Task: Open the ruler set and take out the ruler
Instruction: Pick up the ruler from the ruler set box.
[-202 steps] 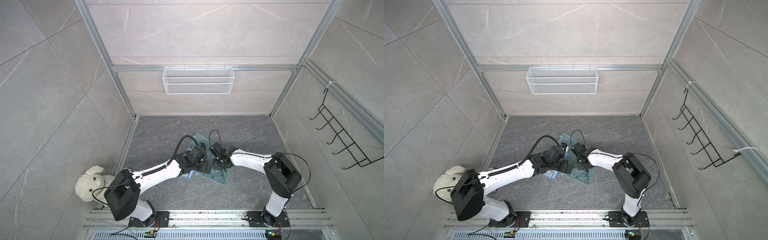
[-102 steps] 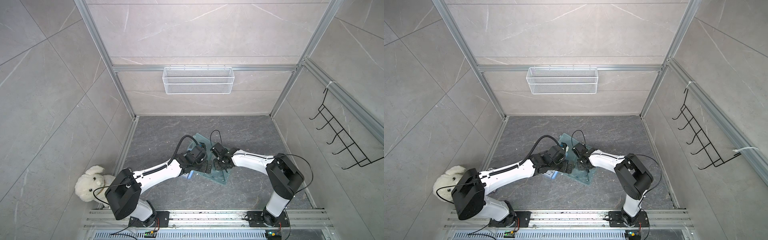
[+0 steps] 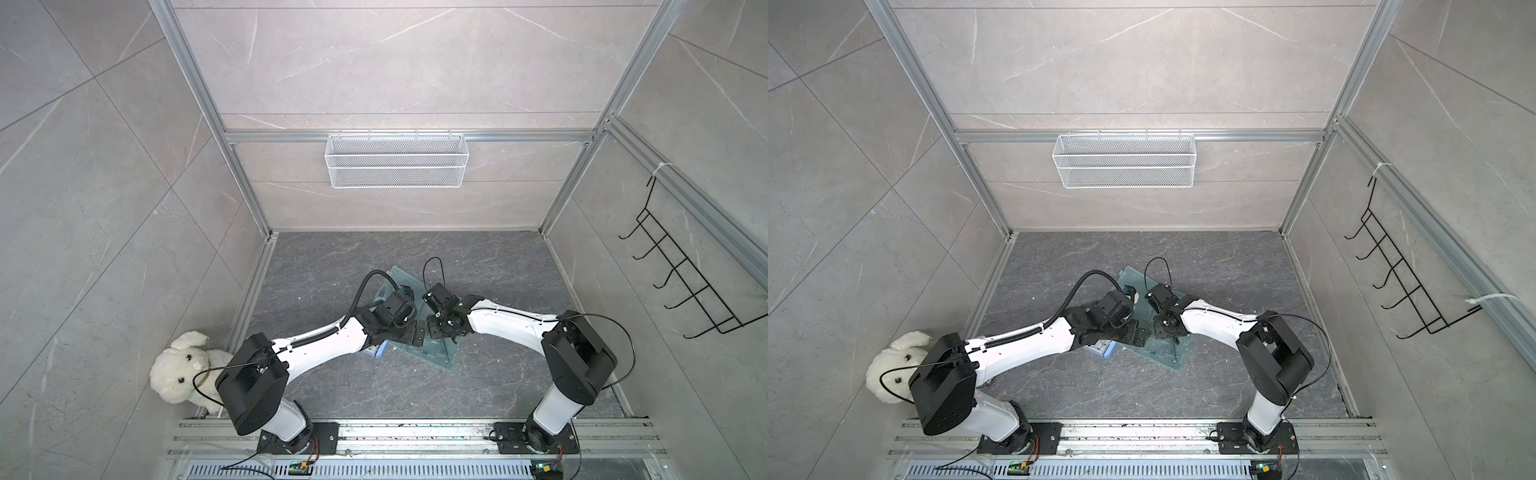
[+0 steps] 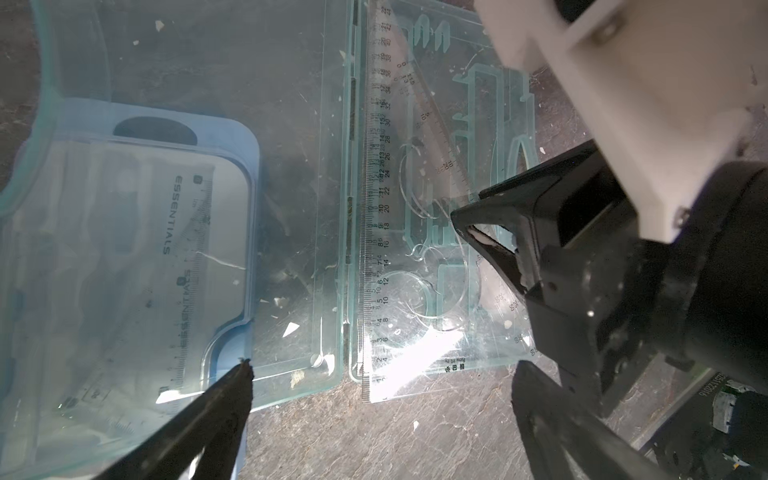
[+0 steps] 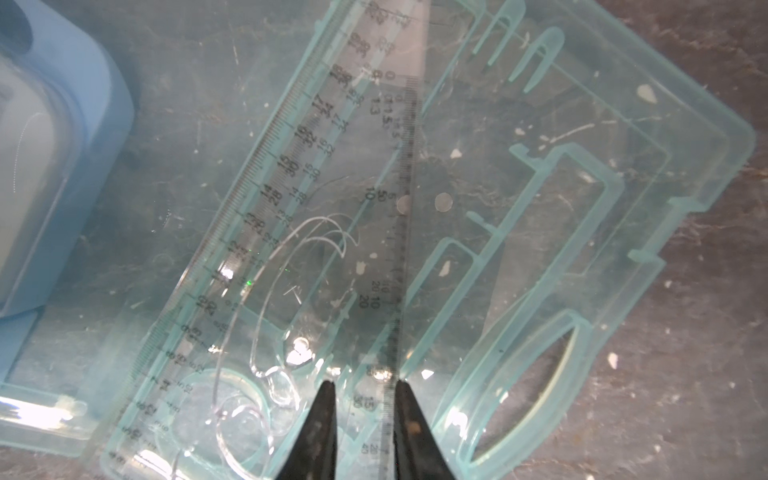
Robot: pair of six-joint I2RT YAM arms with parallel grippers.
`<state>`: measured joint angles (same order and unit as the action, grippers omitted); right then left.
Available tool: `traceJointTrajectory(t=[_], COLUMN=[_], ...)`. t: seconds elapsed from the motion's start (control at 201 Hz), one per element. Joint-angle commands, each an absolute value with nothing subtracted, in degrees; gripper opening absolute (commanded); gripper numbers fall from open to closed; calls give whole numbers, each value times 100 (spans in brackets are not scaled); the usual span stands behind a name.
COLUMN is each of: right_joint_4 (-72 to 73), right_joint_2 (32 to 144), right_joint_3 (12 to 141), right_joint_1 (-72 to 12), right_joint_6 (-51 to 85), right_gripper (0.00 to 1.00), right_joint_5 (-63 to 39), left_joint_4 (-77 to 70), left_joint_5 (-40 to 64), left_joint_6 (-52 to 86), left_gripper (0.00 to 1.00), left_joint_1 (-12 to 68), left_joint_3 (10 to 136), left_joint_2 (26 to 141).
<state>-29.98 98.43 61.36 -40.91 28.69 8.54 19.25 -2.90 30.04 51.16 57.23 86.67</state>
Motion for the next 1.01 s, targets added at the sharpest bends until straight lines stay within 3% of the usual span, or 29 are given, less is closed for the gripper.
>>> traceJointTrajectory(t=[0.0,0.318,0.607,1.0], right_joint_4=[-3201,-3341,-3671,-3859], right_joint_2=[9674,9408,8991,9697], right_joint_3=[6211,6085,6185,7223], right_joint_1=[-4105,-3672,-2538,-643], right_joint_6=[2829,2970,3142,4377], right_gripper=[18,17,18,19], right_joint_5=[972,1203,1471,1525], left_joint_4=[1899,1703,1629,1378], left_joint_5=[-477,-845,-688,-329], left_joint_6=[3109,2925,2854,2911], left_gripper=[99,100,99,99], left_joint_1=[5139,5139,5137,5141], left_joint_3=[5838,5822,5888,5863], left_joint_2=[8451,7410,7620,7928])
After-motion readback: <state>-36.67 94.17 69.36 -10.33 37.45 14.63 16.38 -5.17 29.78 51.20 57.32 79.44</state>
